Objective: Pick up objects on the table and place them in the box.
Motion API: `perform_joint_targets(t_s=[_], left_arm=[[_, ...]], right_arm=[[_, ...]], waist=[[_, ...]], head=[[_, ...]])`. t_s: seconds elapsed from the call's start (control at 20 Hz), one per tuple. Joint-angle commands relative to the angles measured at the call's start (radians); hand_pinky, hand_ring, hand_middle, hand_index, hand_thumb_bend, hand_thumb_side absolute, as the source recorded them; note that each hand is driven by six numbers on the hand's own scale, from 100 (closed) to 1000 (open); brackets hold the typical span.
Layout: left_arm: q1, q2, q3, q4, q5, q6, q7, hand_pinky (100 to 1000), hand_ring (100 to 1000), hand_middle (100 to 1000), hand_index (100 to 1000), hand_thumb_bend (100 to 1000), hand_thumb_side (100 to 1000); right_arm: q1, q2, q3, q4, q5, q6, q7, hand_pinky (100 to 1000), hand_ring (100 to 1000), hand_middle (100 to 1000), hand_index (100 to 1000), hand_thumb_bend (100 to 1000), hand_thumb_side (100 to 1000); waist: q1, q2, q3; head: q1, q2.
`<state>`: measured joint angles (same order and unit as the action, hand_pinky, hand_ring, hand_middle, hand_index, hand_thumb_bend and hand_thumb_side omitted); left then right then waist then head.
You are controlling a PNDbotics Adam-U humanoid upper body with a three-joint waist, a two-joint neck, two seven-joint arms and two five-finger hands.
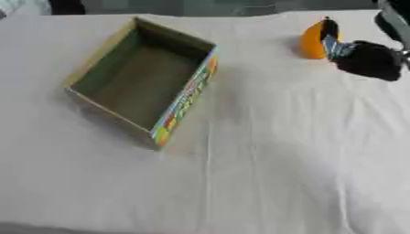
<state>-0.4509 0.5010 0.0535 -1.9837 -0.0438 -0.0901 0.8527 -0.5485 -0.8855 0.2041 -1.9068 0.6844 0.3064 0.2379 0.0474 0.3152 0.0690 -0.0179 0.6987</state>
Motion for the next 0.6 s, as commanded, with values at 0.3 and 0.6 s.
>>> perform_joint_targets(t_s=[0.3, 0.6], left_arm=[[-0.021, 0.019, 0.0, -0.016, 0.007, -0.003, -0.005, 801, 770, 754, 915, 100, 964], [-0.023, 0.021, -0.001, -0.016, 0.008, -0.002, -0.006, 801, 770, 754, 914, 100, 964]], right_arm=[[-0.058, -0.039, -0.034, 0.054, 0.0, -0.052, 0.101, 859, 932, 838, 937, 421, 831], [-0.105, -0.041, -0.03, 0.122, -0.021, -0.066, 0.156, 866, 944, 853, 949, 456, 789]], waist=[[-0.003, -0.009, 0.002], [-0.004, -0.004, 0.006]], head=[[-0.041, -0.027], [-0.042, -0.04]])
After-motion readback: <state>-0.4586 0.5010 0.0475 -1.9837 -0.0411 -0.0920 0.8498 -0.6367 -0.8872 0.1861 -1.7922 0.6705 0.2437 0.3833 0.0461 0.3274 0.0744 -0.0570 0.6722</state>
